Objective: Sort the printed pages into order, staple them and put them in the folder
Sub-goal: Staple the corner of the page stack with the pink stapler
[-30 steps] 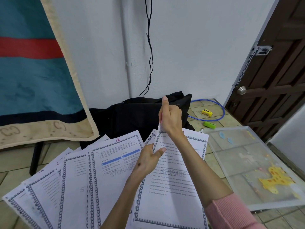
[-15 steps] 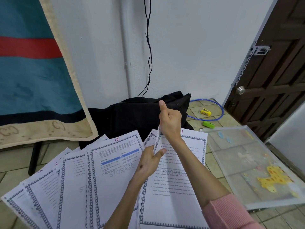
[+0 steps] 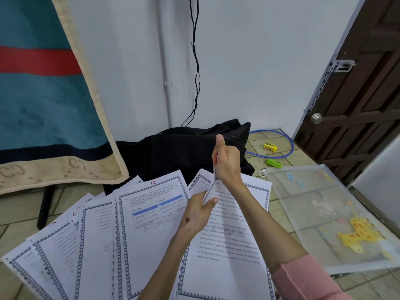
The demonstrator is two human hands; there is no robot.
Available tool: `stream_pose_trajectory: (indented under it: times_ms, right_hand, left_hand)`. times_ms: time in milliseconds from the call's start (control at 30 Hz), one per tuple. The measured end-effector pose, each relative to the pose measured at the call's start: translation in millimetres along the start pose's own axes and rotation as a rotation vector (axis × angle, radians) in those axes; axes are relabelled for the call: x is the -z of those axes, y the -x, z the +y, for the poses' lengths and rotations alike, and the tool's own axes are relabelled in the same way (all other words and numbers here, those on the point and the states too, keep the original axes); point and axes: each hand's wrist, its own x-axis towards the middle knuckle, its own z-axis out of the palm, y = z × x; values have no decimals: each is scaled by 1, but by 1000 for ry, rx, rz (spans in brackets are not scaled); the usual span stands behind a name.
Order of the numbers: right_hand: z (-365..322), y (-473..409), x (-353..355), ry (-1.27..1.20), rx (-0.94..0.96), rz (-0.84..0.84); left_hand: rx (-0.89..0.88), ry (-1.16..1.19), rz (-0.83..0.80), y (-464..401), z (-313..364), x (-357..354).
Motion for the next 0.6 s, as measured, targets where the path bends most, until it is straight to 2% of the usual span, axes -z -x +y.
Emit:
stream_pose_trajectory:
  times_ms: [200, 367, 433, 533, 600]
  right_hand:
    - [2, 1, -3, -24, -24, 76]
    - [-6, -12, 9, 176, -216, -129]
    - [-5, -23, 13, 18, -403, -38]
    - [1, -40, 33, -332, -792, 129]
    - [12, -45, 57, -442, -877, 123]
  left_hand:
    - [24, -8, -21, -3, -2, 0]
    - [83, 37, -57, -4, -8, 3]
    - [104, 71, -78, -4, -10, 6]
    - [129, 112, -93, -5, -11, 12]
    - [132, 129, -85, -6, -13, 18]
